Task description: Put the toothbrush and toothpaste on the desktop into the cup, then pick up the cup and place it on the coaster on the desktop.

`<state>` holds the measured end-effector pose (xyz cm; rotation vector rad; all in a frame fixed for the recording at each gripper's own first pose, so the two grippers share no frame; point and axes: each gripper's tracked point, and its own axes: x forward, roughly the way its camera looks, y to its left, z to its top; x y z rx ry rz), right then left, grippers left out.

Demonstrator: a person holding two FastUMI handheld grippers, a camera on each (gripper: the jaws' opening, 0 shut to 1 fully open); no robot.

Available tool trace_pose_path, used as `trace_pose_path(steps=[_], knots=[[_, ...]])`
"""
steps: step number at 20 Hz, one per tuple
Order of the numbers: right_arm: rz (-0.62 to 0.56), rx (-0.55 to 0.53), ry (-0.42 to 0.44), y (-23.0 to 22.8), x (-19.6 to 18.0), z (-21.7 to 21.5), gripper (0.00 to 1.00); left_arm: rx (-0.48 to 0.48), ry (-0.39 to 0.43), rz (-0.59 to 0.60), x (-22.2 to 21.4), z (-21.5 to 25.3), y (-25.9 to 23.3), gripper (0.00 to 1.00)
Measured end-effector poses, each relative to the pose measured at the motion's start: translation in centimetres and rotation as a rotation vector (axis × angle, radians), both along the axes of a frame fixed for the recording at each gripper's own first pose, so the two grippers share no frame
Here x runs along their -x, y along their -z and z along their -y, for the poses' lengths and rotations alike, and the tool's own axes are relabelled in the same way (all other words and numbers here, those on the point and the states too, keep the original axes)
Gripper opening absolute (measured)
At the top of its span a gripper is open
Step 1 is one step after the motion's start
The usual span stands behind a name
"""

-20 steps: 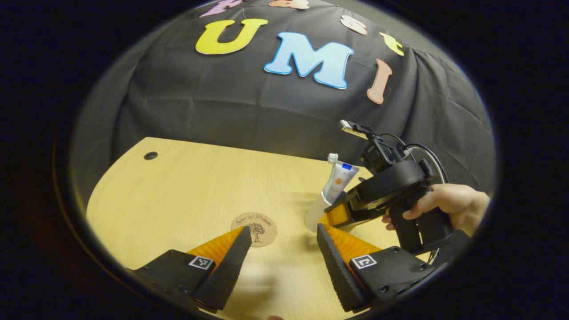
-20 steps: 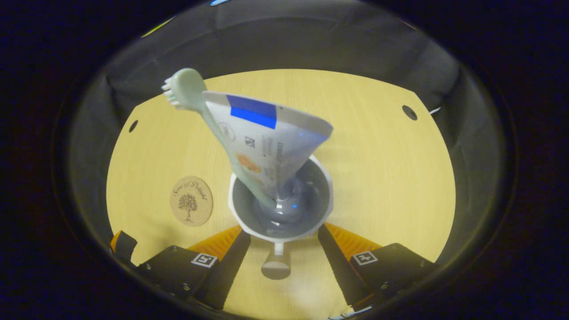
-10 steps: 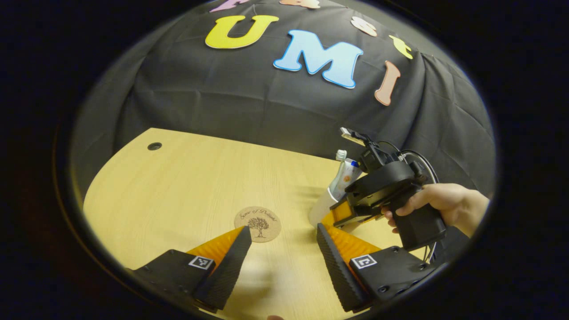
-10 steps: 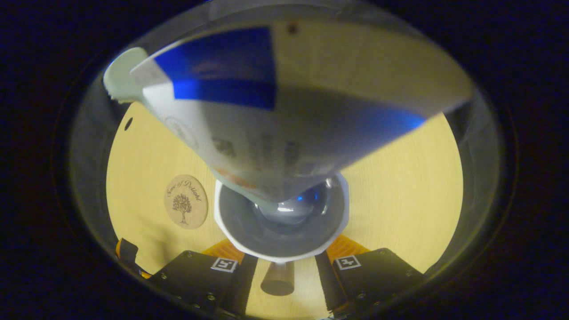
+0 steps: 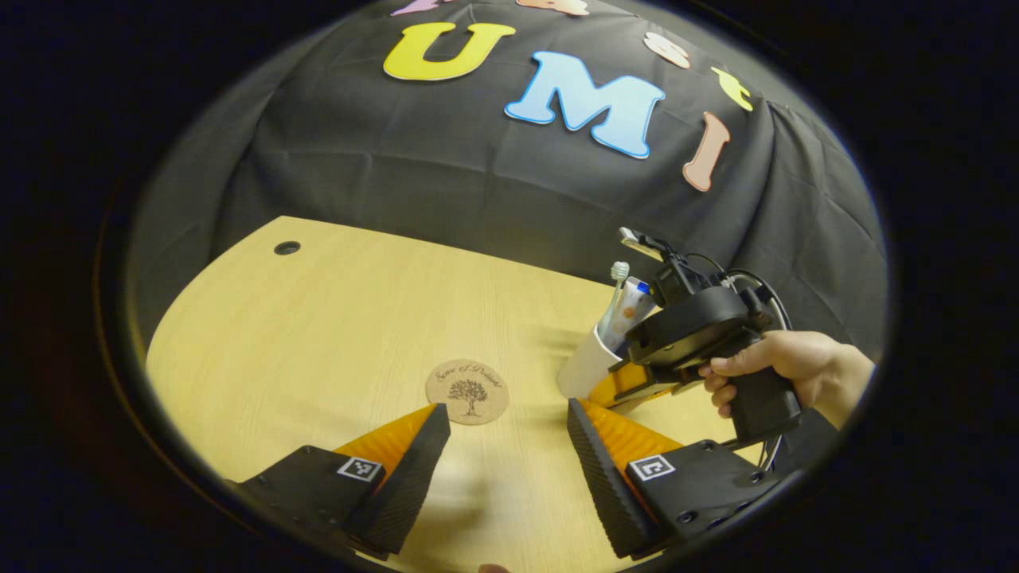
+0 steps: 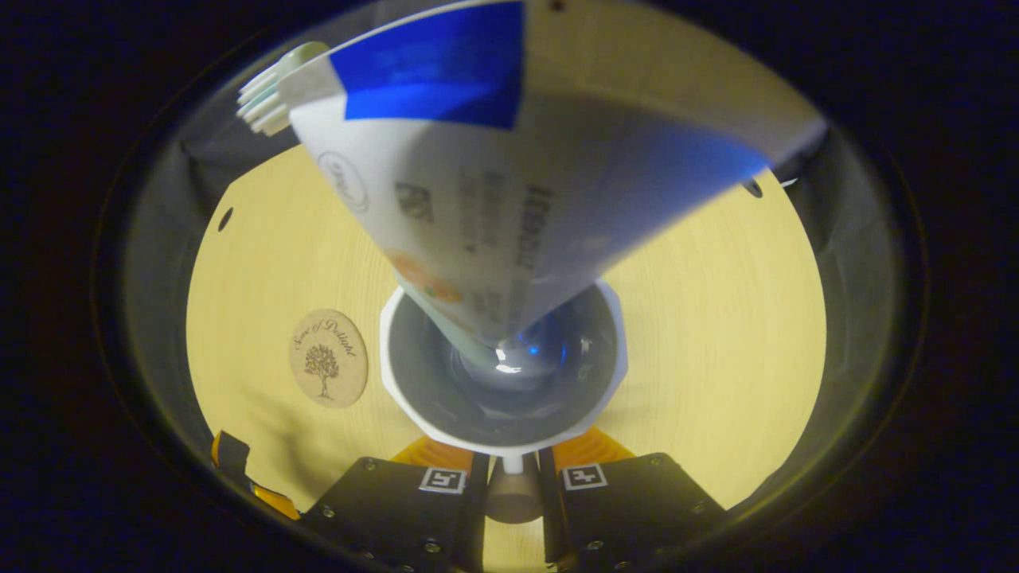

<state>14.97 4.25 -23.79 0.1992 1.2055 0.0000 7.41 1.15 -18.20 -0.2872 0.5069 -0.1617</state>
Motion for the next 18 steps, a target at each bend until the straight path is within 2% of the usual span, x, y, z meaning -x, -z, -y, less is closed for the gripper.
trace_pose_path(steps=[2, 3, 5, 7, 12, 14, 16, 18], knots=[[0.007, 0.020, -0.013, -0.1, 0.2, 0.0, 0.27, -0.004, -0.001, -0.001, 0.2, -0.2, 0.0, 0.99], [0.013, 0.033, -0.023, -0.2, 0.3, 0.0, 0.28, -0.004, -0.001, -0.002, 0.4, -0.4, 0.0, 0.96], [0.023, 0.043, -0.037, -0.4, 0.6, -0.5, 0.31, -0.006, 0.000, -0.006, 0.8, -0.5, 0.0, 0.96], [0.040, 0.037, -0.049, -1.1, 0.6, -1.4, 0.28, -0.010, -0.001, -0.004, 0.9, -0.8, -0.2, 0.96], [0.057, 0.004, -0.072, -1.8, 1.0, -4.5, 0.28, -0.017, -0.011, 0.003, 2.0, -2.2, -0.8, 0.96], [0.059, -0.012, -0.079, -2.2, 1.0, -5.9, 0.28, -0.014, -0.020, -0.004, 3.2, -3.3, -0.5, 1.00], [0.066, -0.022, -0.087, -2.4, 0.8, -7.6, 0.31, -0.011, -0.026, -0.005, 4.3, -4.3, -0.4, 0.97], [0.071, -0.027, -0.097, -2.6, 0.6, -9.0, 0.27, -0.018, -0.030, -0.005, 4.8, -5.0, -0.4, 1.00]])
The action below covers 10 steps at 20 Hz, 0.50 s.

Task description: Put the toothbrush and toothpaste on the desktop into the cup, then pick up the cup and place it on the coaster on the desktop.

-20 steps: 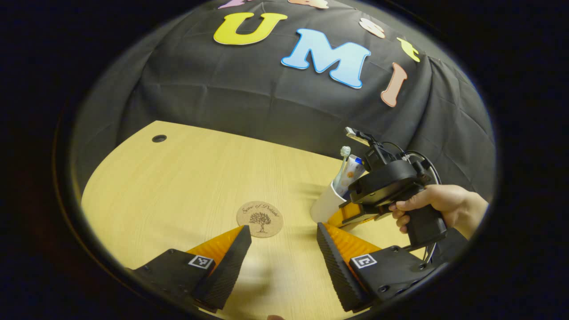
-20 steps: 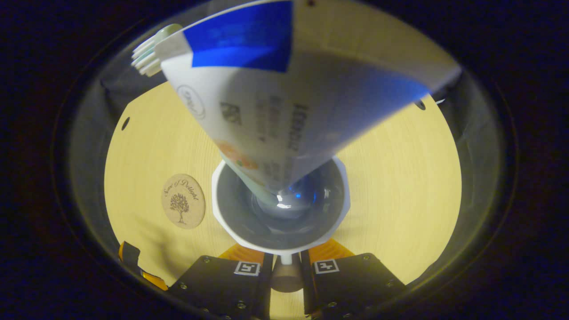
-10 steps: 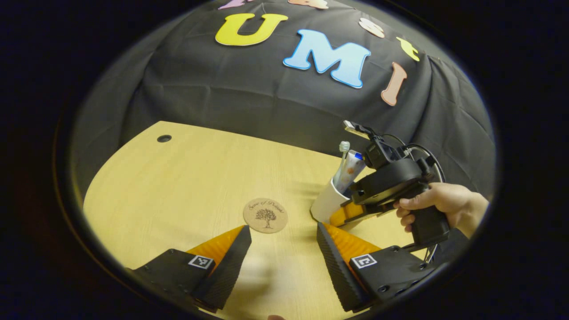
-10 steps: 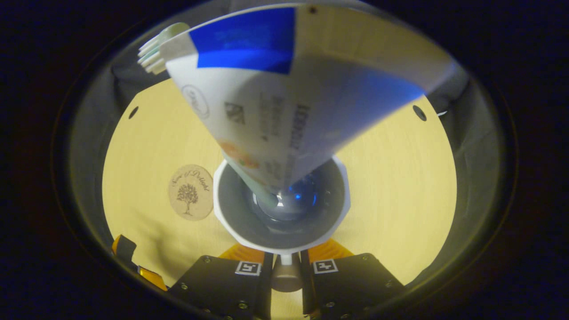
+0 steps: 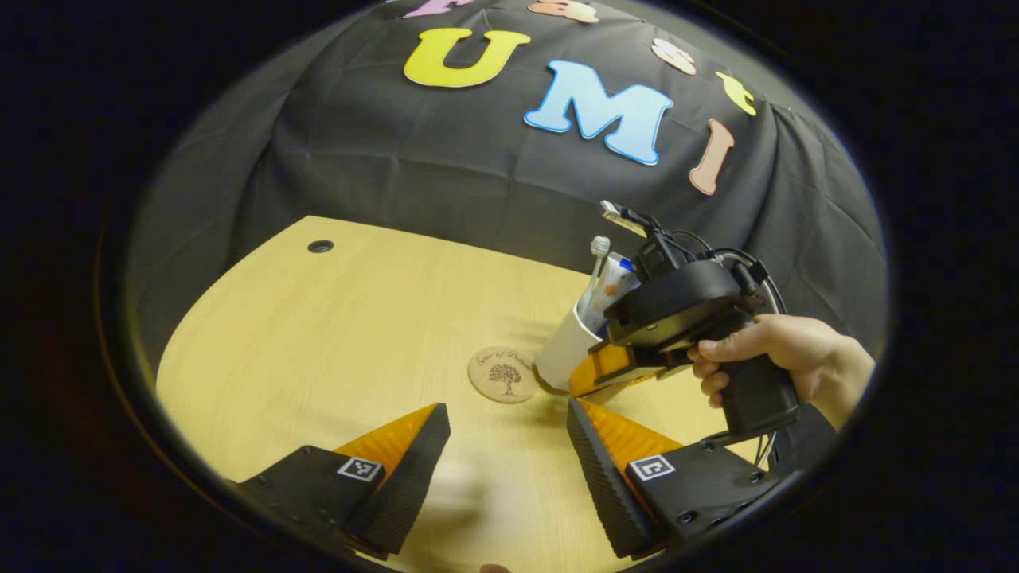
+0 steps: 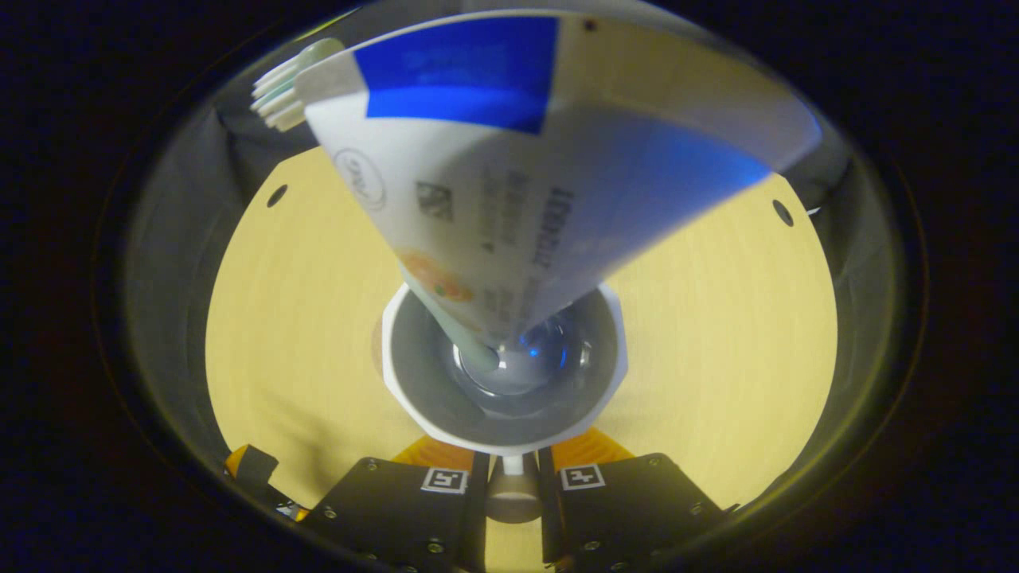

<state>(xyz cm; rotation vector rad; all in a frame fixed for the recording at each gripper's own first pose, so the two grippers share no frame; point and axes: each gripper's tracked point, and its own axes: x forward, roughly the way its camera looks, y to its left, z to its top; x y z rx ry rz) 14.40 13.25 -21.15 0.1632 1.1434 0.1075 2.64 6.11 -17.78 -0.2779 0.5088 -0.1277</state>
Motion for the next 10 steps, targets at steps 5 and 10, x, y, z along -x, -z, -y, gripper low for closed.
trace_pose_path(steps=[5, 10], knots=[[0.005, -0.004, -0.038, -0.7, -0.8, -2.5, 0.27, 0.000, -0.016, 0.004, 0.8, -1.5, -0.2, 0.96], [-0.006, -0.011, -0.061, -0.7, -1.1, -3.2, 0.24, 0.008, -0.039, -0.003, 1.2, -2.7, 0.0, 0.96]])
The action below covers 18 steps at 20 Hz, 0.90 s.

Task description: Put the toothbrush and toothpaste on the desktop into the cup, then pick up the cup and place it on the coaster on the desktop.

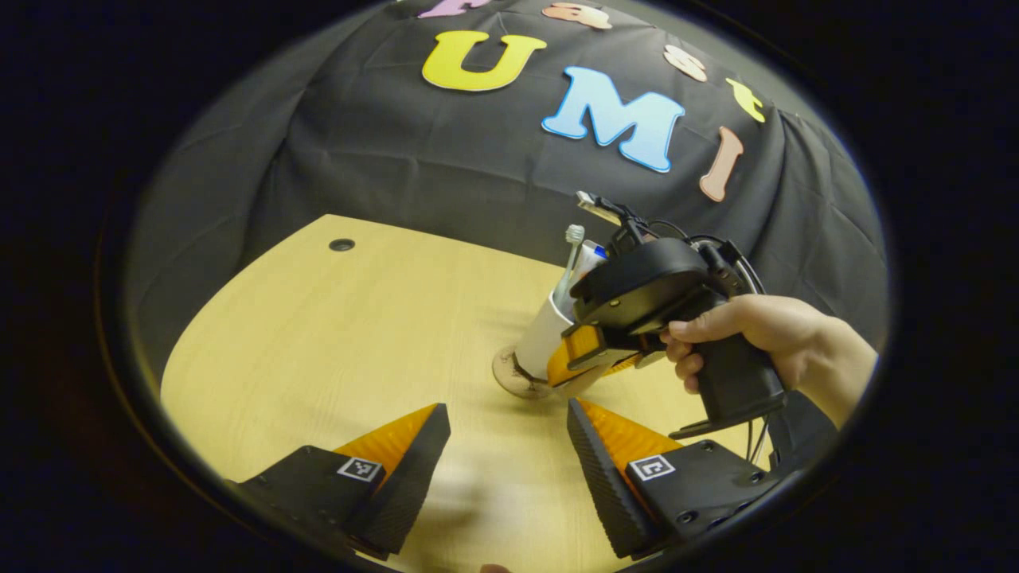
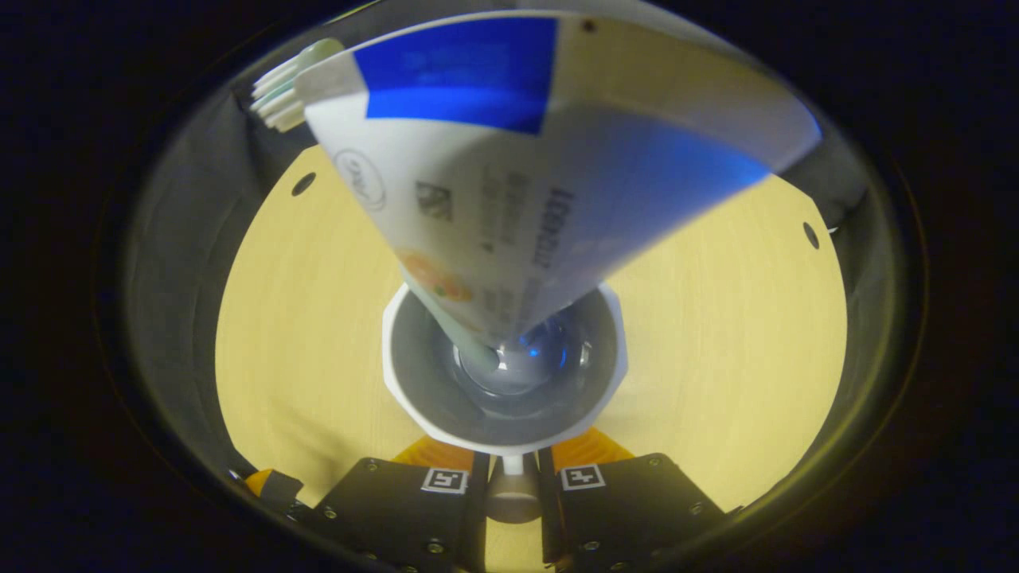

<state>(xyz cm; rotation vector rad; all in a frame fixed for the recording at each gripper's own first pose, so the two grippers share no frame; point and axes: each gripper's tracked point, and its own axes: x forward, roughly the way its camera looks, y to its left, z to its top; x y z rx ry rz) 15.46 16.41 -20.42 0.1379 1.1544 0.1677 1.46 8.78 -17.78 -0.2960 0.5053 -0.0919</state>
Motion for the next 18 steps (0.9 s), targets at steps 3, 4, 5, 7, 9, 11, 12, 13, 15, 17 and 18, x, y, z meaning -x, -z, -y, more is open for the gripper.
trace_pose_path(steps=[3, 4, 5, 7, 9, 11, 12, 13, 15, 17, 18], knots=[[-0.015, 0.005, -0.010, 0.4, -0.6, -0.3, 0.27, -0.003, -0.008, -0.001, 0.0, -0.5, 0.1, 0.96], [-0.023, 0.003, -0.013, 0.6, -0.9, -0.6, 0.27, -0.003, -0.011, 0.000, 0.0, -0.7, 0.0, 0.96], [-0.030, 0.001, -0.015, 0.8, -1.2, -0.7, 0.27, -0.001, -0.014, -0.001, -0.1, -0.8, 0.0, 0.96], [-0.036, 0.011, -0.023, 1.1, -1.3, -0.6, 0.27, 0.006, -0.018, -0.005, -0.2, -0.8, 0.2, 0.96], [-0.033, 0.025, -0.027, 0.5, -0.9, -0.8, 0.27, 0.012, -0.018, -0.010, -0.1, -0.7, 0.4, 0.96], [-0.042, 0.031, -0.026, 1.1, -1.1, -0.8, 0.27, 0.011, -0.020, -0.010, -0.1, -0.5, 0.4, 0.96], [-0.043, 0.036, -0.030, 1.4, -1.1, -0.9, 0.27, 0.011, -0.021, -0.008, -0.1, -0.5, 0.3, 0.97], [-0.042, 0.043, -0.035, 1.6, -1.2, -1.0, 0.28, 0.011, -0.022, -0.008, -0.1, -0.4, 0.3, 0.97], [-0.040, 0.049, -0.040, 1.7, -1.2, -1.4, 0.27, 0.014, -0.023, -0.009, 0.0, -0.4, 0.3, 0.96], [-0.041, 0.036, -0.045, 1.2, -0.9, -1.4, 0.29, 0.015, -0.025, -0.008, 0.0, -0.3, 0.3, 0.96], [-0.036, 0.030, -0.045, 0.9, -0.9, -1.0, 0.30, 0.013, -0.026, -0.007, 0.1, -0.3, 0.3, 1.00]])
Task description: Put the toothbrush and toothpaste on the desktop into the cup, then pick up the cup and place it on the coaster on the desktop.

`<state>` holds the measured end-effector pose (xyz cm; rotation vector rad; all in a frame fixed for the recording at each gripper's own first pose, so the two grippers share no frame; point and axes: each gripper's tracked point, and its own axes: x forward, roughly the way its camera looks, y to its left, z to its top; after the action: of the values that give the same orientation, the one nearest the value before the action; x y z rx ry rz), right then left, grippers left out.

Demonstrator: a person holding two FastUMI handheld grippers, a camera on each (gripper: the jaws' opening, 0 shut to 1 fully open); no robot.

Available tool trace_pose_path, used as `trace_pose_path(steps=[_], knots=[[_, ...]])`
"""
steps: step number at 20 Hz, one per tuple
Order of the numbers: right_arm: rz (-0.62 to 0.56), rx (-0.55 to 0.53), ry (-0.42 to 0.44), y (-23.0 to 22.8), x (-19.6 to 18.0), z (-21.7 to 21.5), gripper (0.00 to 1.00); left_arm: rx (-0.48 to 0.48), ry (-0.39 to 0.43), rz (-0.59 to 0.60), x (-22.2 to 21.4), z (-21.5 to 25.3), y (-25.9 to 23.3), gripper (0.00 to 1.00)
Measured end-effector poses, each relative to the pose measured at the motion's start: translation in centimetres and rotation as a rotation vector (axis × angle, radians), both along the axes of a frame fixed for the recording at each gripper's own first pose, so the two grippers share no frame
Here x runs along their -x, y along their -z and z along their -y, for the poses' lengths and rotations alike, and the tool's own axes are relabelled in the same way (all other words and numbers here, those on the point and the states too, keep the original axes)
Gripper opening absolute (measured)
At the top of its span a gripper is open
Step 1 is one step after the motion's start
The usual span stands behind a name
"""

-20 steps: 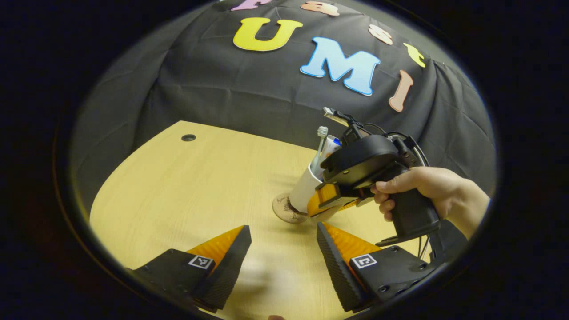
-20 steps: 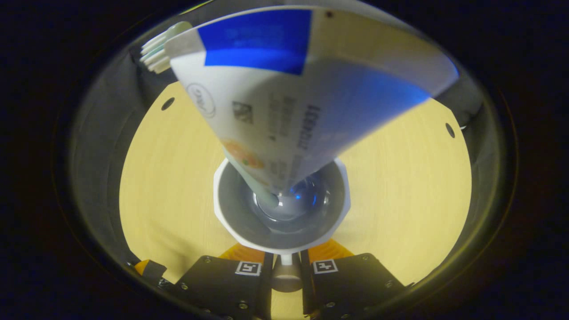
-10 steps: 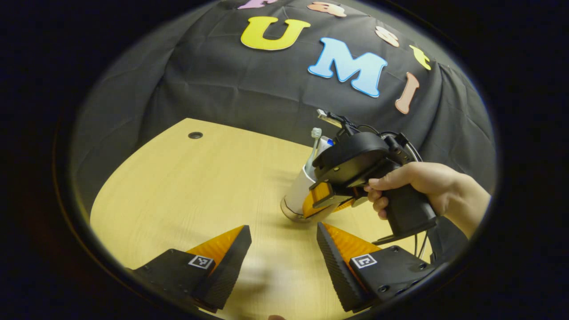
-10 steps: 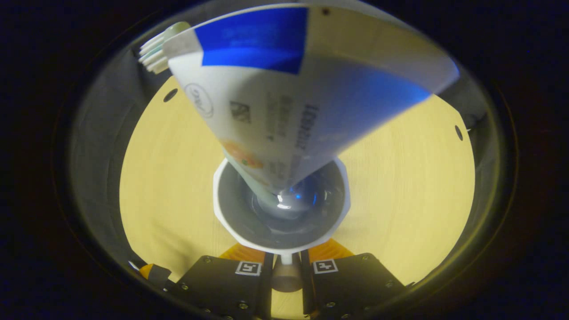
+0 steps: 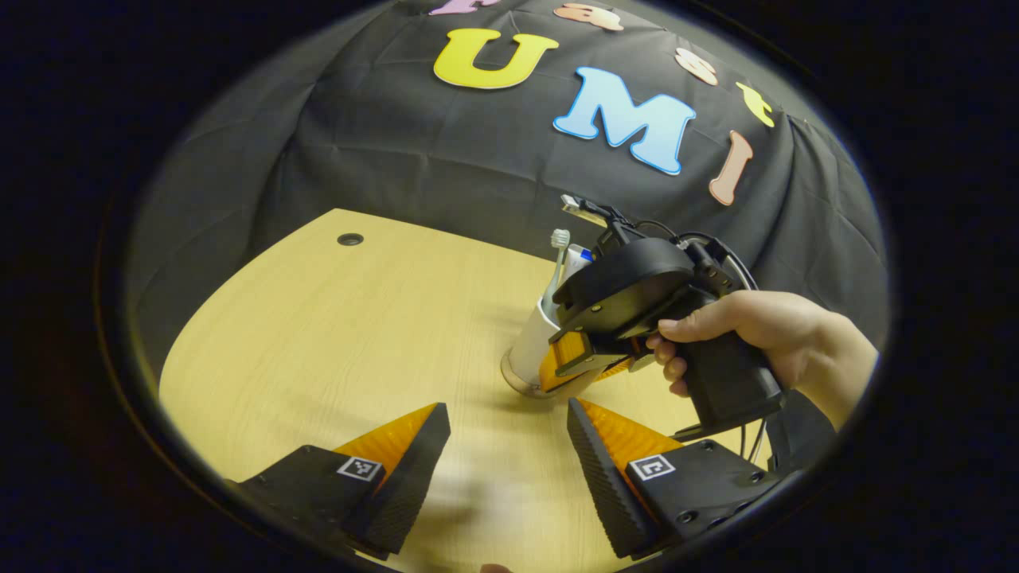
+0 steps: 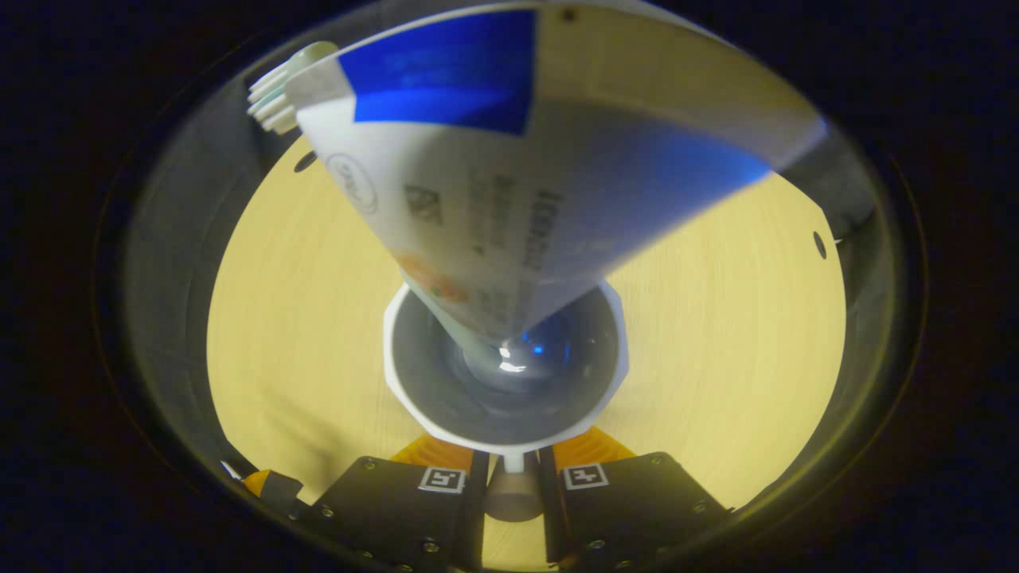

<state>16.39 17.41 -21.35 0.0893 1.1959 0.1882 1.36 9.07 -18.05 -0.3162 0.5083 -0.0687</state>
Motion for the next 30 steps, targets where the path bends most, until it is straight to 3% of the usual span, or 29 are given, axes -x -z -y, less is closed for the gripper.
trace_pose_path(steps=[7, 11, 17, 25, 27, 30], knots=[[0.069, -0.070, -0.016, -4.2, 2.3, 1.1, 0.38, -0.027, -0.008, 0.016, 0.0, 0.5, -0.7, 0.94], [0.139, -0.130, -0.008, -6.7, 3.7, 2.0, 0.41, -0.034, -0.003, 0.034, -0.3, 1.4, -1.2, 1.00], [0.279, -0.196, 0.020, -10.5, 6.9, 5.1, 0.43, -0.082, 0.033, 0.077, -1.4, 3.2, -2.5, 0.97], [0.385, -0.143, 0.094, -10.7, 12.4, 12.1, 0.42, -0.083, 0.053, 0.119, -2.3, 7.0, -3.8, 0.97], [0.423, -0.123, 0.107, -10.1, 13.2, 13.2, 0.71, -0.096, 0.052, 0.140, -2.4, 7.8, -4.7, 0.97], [0.521, -0.093, 0.112, -10.2, 14.4, 14.9, 0.78, -0.116, 0.056, 0.186, -2.3, 9.4, -6.5, 0.97]])
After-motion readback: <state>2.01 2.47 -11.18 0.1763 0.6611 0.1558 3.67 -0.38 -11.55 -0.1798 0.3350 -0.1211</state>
